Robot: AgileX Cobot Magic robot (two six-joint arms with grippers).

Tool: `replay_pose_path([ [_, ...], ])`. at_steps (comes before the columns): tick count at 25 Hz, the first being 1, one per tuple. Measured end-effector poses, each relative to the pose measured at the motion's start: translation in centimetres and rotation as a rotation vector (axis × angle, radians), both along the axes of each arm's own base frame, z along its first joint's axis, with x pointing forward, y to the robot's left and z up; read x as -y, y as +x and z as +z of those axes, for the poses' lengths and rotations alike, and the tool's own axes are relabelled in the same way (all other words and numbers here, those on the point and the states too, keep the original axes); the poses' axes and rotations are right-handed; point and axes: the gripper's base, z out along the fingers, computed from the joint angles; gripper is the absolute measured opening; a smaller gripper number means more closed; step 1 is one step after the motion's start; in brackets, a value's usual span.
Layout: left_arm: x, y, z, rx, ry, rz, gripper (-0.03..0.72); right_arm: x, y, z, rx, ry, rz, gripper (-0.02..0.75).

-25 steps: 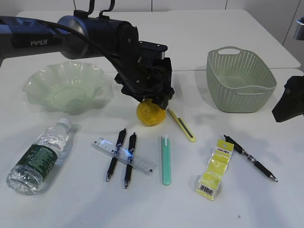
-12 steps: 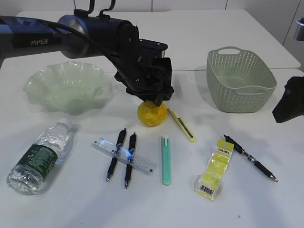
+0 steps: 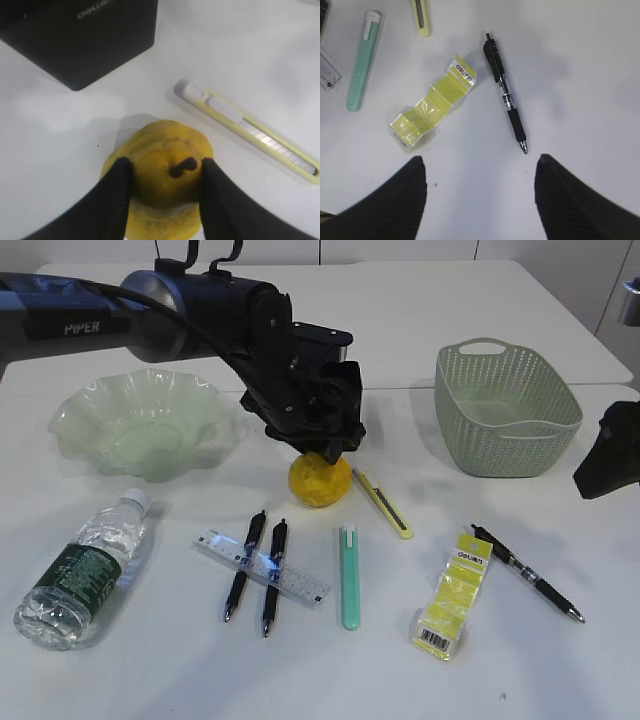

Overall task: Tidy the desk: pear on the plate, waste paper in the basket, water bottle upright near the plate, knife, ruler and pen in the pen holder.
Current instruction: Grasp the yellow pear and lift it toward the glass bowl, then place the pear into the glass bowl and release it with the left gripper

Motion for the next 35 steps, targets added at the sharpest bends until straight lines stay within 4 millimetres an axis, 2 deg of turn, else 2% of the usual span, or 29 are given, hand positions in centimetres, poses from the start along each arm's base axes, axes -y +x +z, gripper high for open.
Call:
replay_pose_path([
  [4,-0.3,-0.2,0.4,-0.005,0.03,-0.009,0.272,0.0,0.0,0.0,0.0,0.0,0.0,0.501],
  [7,-0.5,-0.2,1.4,0.017,0.042,-0.016,0.271,0.0,0.0,0.0,0.0,-0.002,0.0,0.501],
  [14,-1.2,-0.7,5.1,0.079,0.051,-0.026,0.27,0.0,0.0,0.0,0.0,-0.005,0.001,0.501],
  [21,-2.7,-1.4,10.2,0.202,0.077,-0.017,0.271,0.0,0.0,0.0,0.0,-0.005,0.001,0.501],
  [25,-5.1,-0.6,12.1,0.239,0.078,0.069,0.271,0.0,0.0,0.0,0.0,-0.005,0.001,0.501],
  [35,-16.4,4.0,12.9,0.273,0.081,0.328,0.272,0.1,0.0,0.0,-0.001,-0.007,0.002,0.501],
])
